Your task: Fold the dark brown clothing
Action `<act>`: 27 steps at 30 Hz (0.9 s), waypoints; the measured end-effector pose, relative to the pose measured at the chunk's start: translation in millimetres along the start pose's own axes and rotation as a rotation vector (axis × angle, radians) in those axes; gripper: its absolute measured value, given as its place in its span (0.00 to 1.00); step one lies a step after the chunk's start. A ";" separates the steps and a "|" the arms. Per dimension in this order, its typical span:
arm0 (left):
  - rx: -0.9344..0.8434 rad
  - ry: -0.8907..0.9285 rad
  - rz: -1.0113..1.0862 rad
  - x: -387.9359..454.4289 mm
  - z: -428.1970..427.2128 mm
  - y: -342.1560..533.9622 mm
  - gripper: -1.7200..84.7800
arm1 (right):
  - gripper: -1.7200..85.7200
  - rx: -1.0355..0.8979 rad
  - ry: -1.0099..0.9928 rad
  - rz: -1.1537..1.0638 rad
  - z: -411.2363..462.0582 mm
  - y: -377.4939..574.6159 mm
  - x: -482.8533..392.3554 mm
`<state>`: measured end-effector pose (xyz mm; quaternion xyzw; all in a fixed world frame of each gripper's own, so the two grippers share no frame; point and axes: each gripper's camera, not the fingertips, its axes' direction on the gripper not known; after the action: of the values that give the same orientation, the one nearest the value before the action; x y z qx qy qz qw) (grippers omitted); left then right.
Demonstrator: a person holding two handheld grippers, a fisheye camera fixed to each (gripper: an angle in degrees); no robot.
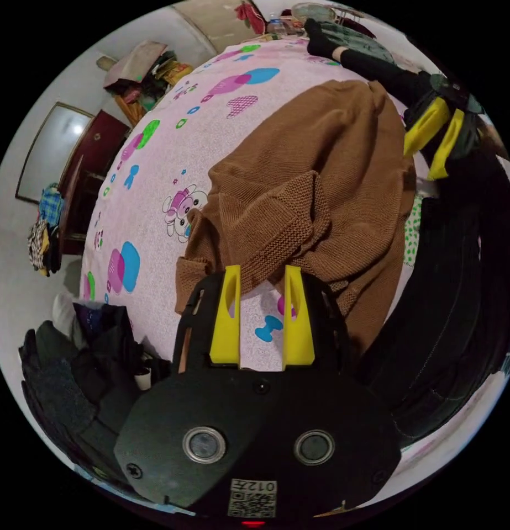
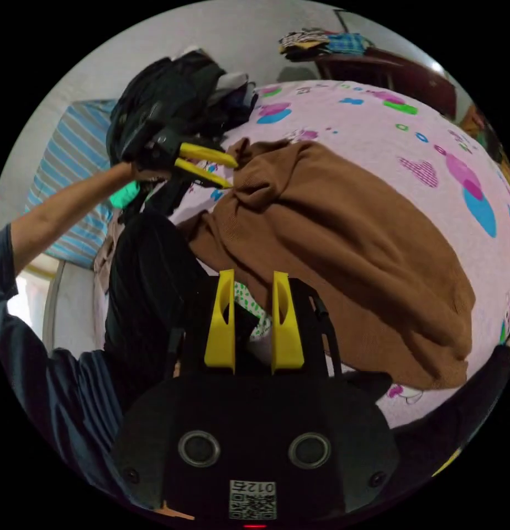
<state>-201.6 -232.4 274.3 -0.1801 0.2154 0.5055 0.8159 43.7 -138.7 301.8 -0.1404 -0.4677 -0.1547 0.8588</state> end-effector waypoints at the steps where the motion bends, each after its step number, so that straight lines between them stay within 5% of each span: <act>1: -0.007 -0.001 0.002 -0.3 3.9 -7.0 0.11 | 0.13 -0.017 0.017 -0.018 2.9 -1.7 -4.0; 8: -0.021 0.124 -0.085 -28.2 -3.2 -29.2 0.03 | 0.02 -0.116 0.132 -0.074 -3.1 -6.1 -12.8; 19: 0.192 0.280 -0.369 -102.6 -113.5 7.5 0.02 | 0.01 0.027 0.112 0.004 -167.0 46.5 51.6; 27: 0.199 0.326 -0.412 -93.4 -141.1 -20.4 0.02 | 0.05 0.218 0.369 0.418 -262.9 95.2 116.3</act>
<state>-244.1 -383.0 206.9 -0.2177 0.3511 0.2697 0.8698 341.2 -168.9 253.6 -0.1100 -0.2785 0.0539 0.9526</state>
